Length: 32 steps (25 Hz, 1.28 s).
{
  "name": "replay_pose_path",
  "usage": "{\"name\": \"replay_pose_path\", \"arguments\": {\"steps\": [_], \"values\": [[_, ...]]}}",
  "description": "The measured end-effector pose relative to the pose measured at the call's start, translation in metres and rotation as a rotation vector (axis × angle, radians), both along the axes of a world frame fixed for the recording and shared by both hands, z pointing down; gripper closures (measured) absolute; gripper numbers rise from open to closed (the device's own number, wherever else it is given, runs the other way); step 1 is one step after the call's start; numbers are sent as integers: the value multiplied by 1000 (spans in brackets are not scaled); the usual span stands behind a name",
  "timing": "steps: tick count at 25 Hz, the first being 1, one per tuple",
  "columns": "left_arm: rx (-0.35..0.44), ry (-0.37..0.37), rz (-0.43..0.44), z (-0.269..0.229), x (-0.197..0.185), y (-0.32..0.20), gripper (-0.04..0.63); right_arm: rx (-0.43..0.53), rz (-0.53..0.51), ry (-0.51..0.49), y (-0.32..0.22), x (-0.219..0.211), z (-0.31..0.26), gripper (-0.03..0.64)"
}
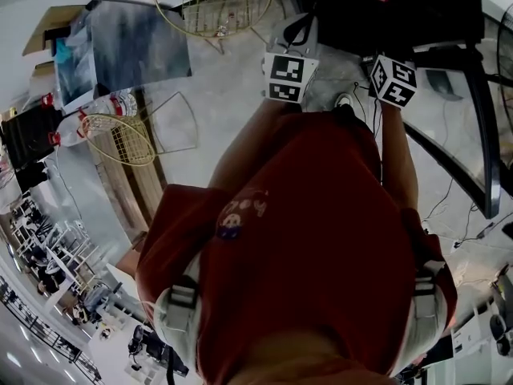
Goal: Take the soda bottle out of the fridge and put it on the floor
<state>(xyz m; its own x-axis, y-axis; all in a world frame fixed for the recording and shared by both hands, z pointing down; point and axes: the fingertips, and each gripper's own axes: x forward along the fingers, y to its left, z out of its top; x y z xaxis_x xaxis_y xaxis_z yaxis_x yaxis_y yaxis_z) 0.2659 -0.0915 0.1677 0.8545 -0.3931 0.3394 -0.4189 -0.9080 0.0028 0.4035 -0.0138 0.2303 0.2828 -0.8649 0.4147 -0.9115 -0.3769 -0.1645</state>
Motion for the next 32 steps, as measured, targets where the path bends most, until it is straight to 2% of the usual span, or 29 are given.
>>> {"name": "replay_pose_path", "arguments": {"steps": [13, 19, 22, 32], "values": [[19, -6, -67, 8, -5, -1, 597, -25, -8, -14, -37, 35, 43, 399], [15, -12, -80, 10, -8, 5, 597, -19, 13, -21, -51, 56, 57, 357], [23, -22, -90, 8, -9, 5, 597, -11, 0, -17, -59, 64, 56, 311], [28, -72, -165, 18, -31, 12, 597, -58, 4, -26, -82, 93, 94, 280]]}}
